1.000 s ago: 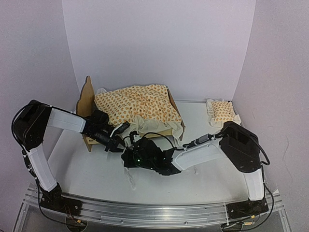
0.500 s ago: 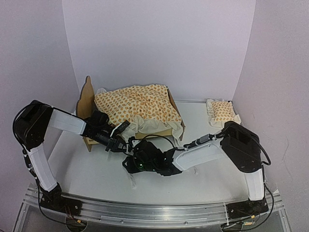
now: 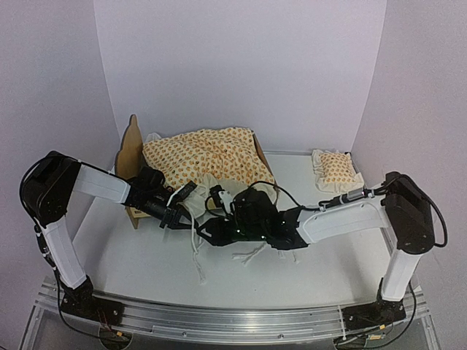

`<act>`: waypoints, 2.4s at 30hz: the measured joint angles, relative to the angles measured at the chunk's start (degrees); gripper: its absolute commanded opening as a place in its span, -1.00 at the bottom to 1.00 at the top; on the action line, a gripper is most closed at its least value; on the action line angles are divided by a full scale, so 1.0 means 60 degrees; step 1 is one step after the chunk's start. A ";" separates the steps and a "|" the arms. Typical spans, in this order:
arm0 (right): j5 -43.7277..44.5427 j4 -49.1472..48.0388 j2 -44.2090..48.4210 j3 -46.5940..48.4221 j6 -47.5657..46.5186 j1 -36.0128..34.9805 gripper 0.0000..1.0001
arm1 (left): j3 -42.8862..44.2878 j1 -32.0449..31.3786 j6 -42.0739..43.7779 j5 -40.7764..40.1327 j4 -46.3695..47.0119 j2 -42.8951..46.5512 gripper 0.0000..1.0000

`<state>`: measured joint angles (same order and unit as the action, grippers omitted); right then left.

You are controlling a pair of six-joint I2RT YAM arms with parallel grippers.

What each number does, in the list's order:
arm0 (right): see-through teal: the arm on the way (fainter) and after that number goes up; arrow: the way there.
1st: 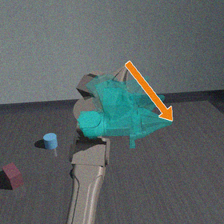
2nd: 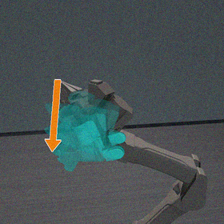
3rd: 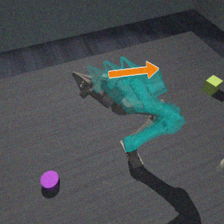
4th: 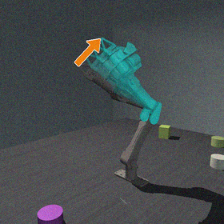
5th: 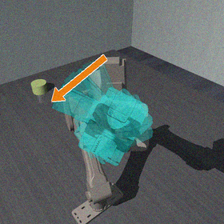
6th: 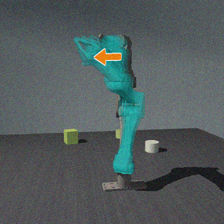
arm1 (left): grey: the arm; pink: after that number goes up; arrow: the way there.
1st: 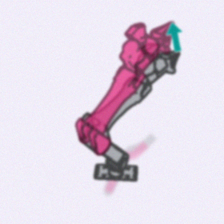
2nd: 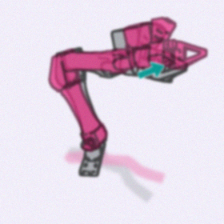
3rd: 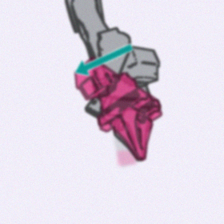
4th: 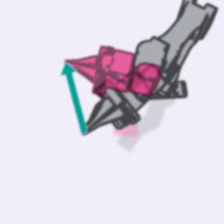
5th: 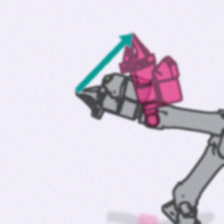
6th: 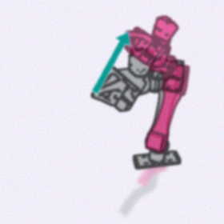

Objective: Set up the pet bed

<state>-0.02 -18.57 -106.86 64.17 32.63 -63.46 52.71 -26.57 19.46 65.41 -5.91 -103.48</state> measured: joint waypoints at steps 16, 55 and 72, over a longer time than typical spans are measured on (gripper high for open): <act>-0.0324 -0.1314 -0.2362 0.0710 -0.0687 0.0364 -0.38 | 0.0015 0.0000 0.0041 -0.0003 -0.0013 -0.0002 -1.00; 0.0719 -0.1209 -0.2690 0.1371 0.0940 0.0346 -1.00 | -0.0168 -0.2576 0.9216 -0.4534 -0.5690 0.3536 0.34; 0.0512 -0.0496 -0.2876 0.1642 0.1043 0.0521 -1.00 | 0.1207 -0.3942 1.1801 -0.6175 -0.5255 -0.0244 0.03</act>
<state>3.05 -21.54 -124.11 74.03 38.90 -60.33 59.95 -50.22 90.26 28.37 -37.44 -104.94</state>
